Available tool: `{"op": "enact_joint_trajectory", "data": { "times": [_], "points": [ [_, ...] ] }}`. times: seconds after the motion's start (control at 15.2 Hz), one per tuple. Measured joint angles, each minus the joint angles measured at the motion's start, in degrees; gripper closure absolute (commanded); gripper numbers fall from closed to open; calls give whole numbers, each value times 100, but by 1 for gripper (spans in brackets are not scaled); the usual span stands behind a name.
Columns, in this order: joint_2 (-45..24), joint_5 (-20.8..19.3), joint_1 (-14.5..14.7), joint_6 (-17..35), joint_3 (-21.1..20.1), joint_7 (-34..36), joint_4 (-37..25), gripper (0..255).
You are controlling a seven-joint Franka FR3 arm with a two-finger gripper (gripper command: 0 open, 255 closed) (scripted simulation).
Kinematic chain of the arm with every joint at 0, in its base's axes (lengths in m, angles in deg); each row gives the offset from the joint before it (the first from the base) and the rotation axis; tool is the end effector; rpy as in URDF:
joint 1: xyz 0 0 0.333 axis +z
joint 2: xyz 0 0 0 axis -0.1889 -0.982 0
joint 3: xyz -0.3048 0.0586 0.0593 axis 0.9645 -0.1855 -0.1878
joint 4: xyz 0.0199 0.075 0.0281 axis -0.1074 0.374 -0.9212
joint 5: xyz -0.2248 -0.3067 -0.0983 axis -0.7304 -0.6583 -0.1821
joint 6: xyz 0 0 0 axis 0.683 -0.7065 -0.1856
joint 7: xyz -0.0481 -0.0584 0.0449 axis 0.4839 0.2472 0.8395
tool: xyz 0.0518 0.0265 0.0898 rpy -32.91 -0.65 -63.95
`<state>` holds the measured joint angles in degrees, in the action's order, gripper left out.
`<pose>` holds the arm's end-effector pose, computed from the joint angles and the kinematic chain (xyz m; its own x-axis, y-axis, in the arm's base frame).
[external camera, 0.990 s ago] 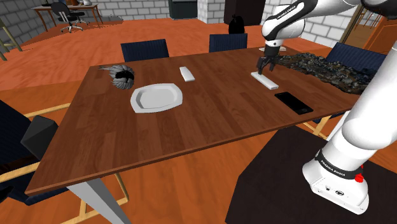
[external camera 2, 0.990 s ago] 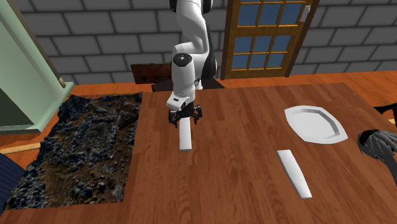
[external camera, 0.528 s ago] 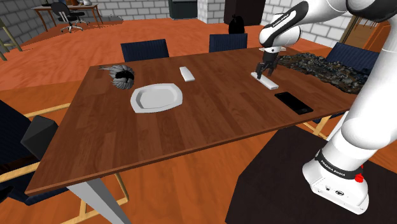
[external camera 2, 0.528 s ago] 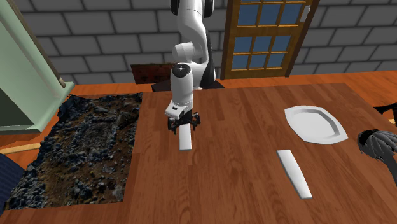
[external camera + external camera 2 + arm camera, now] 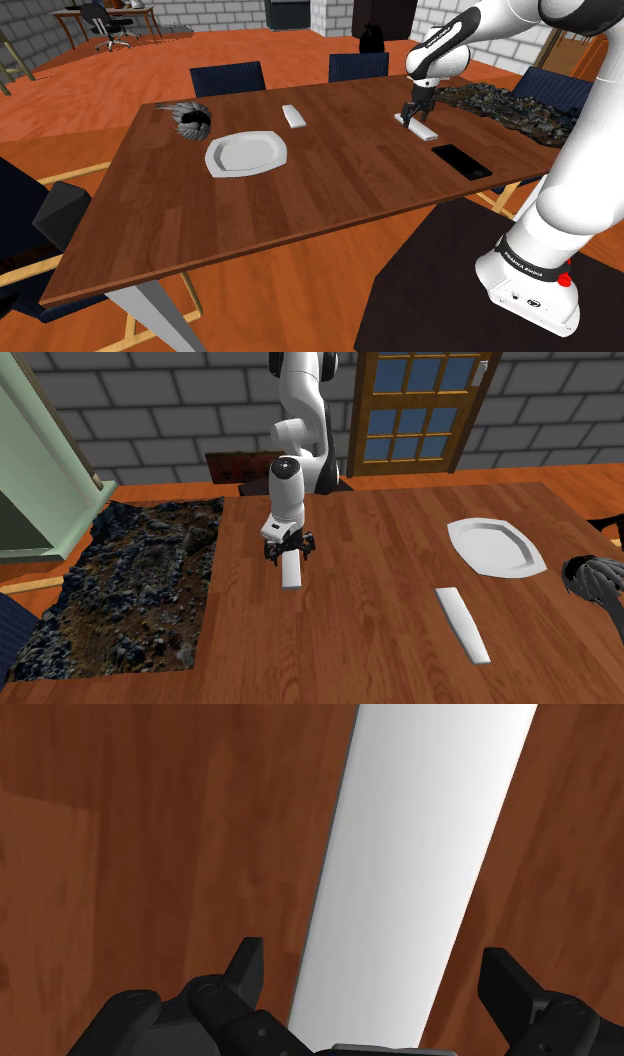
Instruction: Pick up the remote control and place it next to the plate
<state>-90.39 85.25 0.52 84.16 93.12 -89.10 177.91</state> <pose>0.4762 -0.3122 0.3307 0.9597 -0.2807 0.0091 -0.2809 -0.9596 0.0183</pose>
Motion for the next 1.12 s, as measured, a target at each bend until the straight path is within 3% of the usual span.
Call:
{"op": "enact_joint_trajectory", "data": {
  "times": [0.07, 0.73, 1.12],
  "points": [
    [0, 0, 0, 0, 0, 0, 0, 255],
    [2, 0, -1, 0, 2, 1, -1, 255],
    [213, -125, 32, -339, 29, 88, -146, 255]
  ]
}}
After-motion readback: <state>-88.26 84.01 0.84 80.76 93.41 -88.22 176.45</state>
